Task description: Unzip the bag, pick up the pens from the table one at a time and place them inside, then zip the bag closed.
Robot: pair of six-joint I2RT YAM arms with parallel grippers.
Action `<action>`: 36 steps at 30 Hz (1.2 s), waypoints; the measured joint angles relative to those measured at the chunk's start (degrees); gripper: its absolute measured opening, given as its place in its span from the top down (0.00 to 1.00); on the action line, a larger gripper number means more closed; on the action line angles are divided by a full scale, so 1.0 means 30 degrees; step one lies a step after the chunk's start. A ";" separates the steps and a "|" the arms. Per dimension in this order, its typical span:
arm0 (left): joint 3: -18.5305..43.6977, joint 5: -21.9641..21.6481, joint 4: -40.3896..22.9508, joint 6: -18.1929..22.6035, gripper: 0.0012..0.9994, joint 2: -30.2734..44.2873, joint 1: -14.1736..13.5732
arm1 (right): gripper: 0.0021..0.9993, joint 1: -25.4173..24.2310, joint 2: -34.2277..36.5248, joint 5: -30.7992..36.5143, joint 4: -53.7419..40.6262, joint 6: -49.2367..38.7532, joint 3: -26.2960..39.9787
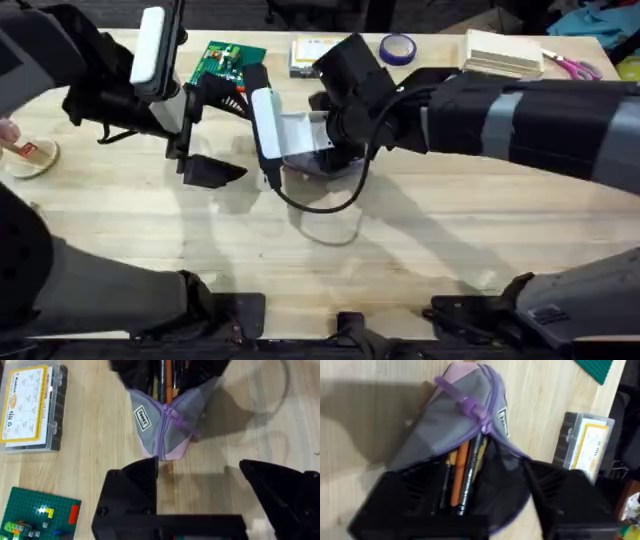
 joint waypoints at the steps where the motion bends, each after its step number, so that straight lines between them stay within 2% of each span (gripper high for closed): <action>1: 0.0000 0.0000 0.0000 0.0000 0.01 -0.0005 0.0000 | 0.28 0.0000 0.0000 0.0015 0.0044 0.0000 0.0000; 2: 0.0000 0.0000 0.0000 0.0000 0.01 0.0000 0.0000 | 0.13 -0.0007 0.0000 0.0022 0.0106 0.0000 0.0000; 3: 0.0000 0.0000 0.0000 0.0000 0.01 0.0000 0.0000 | 0.03 -0.0015 0.0000 0.0022 0.0152 -0.0072 0.0007; 4: 0.0000 0.0000 0.0000 0.0000 0.01 0.0000 0.0000 | 0.00 -0.0015 0.0000 0.0022 0.0182 -0.0066 0.0007; 8: 0.0000 0.0000 0.0000 0.0000 0.01 -0.0001 0.0000 | 0.00 -0.0015 0.0000 0.0144 0.0180 -0.0066 0.0007; 14: 0.0002 -0.0015 0.0000 0.0000 0.01 -0.0002 0.0000 | 0.00 0.0095 -0.0249 0.1740 0.0029 0.1565 0.0007; 26: 0.0000 -0.0015 0.0342 0.0000 0.01 -0.0007 0.0000 | 0.00 0.0080 -0.3202 0.2346 -0.0241 0.4605 0.0007; 32: 0.0006 0.0097 0.0737 -0.0239 0.01 0.0317 0.0000 | 0.00 0.0088 -0.4873 0.2404 -0.0277 0.7746 0.0007; 36: 0.0000 0.0538 0.0877 -0.0476 0.01 0.1521 0.0000 | 0.00 0.0229 -0.5645 0.2409 -0.0316 1.0613 0.0007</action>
